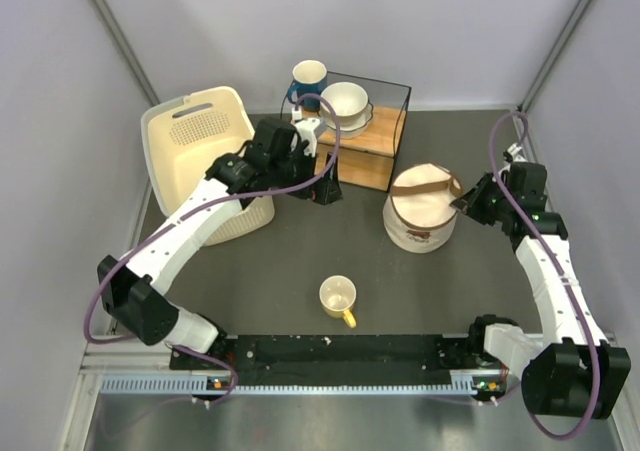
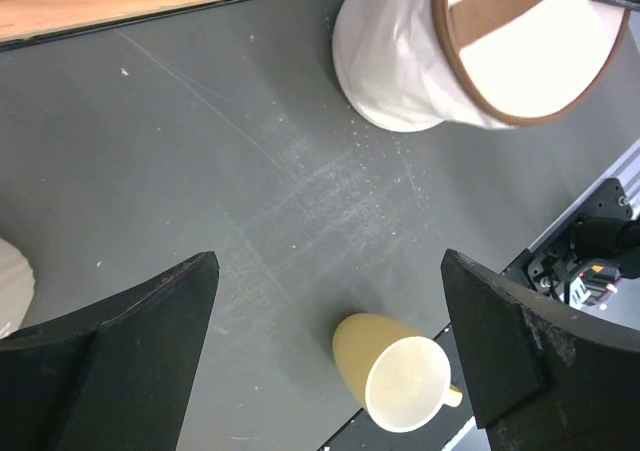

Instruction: Unzip the laundry bag and remove the bra

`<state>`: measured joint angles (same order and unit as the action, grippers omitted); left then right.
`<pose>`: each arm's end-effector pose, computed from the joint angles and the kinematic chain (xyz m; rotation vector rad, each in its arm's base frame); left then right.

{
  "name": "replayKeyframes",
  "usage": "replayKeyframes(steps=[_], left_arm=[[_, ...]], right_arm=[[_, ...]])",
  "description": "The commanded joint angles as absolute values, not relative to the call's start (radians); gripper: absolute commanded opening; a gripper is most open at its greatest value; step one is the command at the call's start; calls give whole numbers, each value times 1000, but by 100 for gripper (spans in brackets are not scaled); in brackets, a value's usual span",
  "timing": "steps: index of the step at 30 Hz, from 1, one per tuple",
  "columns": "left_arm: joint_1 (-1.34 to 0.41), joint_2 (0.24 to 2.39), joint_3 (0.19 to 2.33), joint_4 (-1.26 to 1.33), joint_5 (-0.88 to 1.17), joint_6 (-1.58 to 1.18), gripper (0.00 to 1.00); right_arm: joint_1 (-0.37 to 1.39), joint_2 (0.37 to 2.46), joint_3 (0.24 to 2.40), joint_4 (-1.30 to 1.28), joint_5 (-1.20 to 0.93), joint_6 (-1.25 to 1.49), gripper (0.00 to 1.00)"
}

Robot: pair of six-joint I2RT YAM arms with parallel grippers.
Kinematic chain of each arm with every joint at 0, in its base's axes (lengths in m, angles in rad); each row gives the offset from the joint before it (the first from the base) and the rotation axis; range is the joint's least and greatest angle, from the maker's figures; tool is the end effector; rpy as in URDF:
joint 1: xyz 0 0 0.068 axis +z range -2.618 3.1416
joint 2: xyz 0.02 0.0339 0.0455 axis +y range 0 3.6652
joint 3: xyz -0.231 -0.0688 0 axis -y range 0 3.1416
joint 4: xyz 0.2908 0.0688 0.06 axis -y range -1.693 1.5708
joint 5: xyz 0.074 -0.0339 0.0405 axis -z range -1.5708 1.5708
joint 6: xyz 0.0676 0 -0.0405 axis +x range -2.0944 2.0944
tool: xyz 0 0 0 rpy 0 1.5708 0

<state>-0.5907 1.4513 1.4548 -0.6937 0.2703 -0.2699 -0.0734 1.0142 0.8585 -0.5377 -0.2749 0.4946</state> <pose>0.3142 -0.2324 0.3153 0.5220 2.2871 -0.7494 0.3020 -0.0038 0.2349 0.4977 2.2340 0.5330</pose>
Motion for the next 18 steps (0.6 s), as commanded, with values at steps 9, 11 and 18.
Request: replayKeyframes(steps=[9,11,18], left_arm=[[-606,1568,1451,-465,643,-364,99],[-606,1580,1436,-394,694,-382,99],[-606,1634,1419,-250,818,-448,98]], right_arm=[[-78,925,813,-448,-618,344,0],[-78,914,813,-472,-643,306,0],[-77,955,842,-557,-828,218,0]])
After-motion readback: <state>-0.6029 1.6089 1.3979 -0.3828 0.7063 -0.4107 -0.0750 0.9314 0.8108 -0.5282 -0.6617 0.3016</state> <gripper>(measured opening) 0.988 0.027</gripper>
